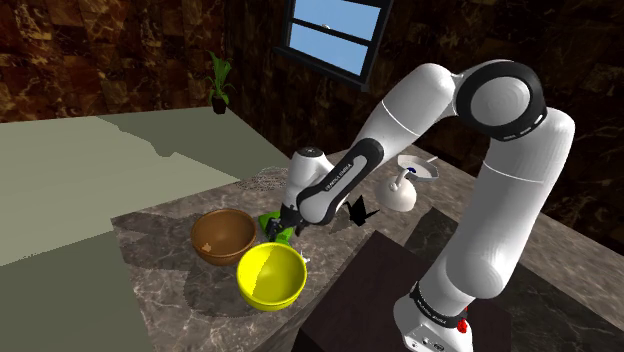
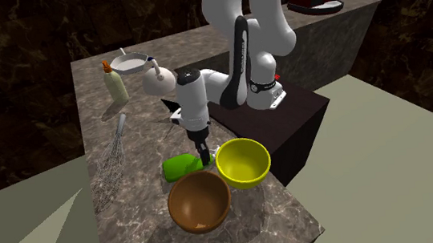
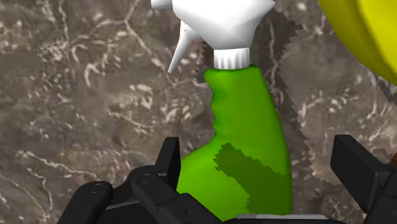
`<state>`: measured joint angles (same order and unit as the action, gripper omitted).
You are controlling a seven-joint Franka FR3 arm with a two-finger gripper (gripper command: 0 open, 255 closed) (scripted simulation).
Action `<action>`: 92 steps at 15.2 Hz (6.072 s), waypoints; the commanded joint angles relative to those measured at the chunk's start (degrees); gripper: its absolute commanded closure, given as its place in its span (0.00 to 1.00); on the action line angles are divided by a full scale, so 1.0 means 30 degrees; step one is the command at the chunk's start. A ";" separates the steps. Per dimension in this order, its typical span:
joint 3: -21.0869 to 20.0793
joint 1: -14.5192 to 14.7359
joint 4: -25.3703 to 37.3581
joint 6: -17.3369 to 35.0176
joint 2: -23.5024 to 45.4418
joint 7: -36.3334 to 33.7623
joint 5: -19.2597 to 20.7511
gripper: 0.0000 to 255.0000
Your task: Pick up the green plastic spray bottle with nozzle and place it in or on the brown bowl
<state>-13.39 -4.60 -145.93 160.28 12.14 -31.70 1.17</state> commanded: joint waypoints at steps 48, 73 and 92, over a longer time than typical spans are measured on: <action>-0.0628 -0.0274 0.0526 -0.5662 -0.5289 0.1323 -0.2234 1.00; -0.2527 0.2611 1.0361 -0.9114 0.1319 -0.5840 0.1458 1.00; -0.2039 0.2987 0.9746 -0.6631 0.3301 -0.6478 0.2495 1.00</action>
<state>-19.61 4.45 -116.53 140.26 21.89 -51.16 8.63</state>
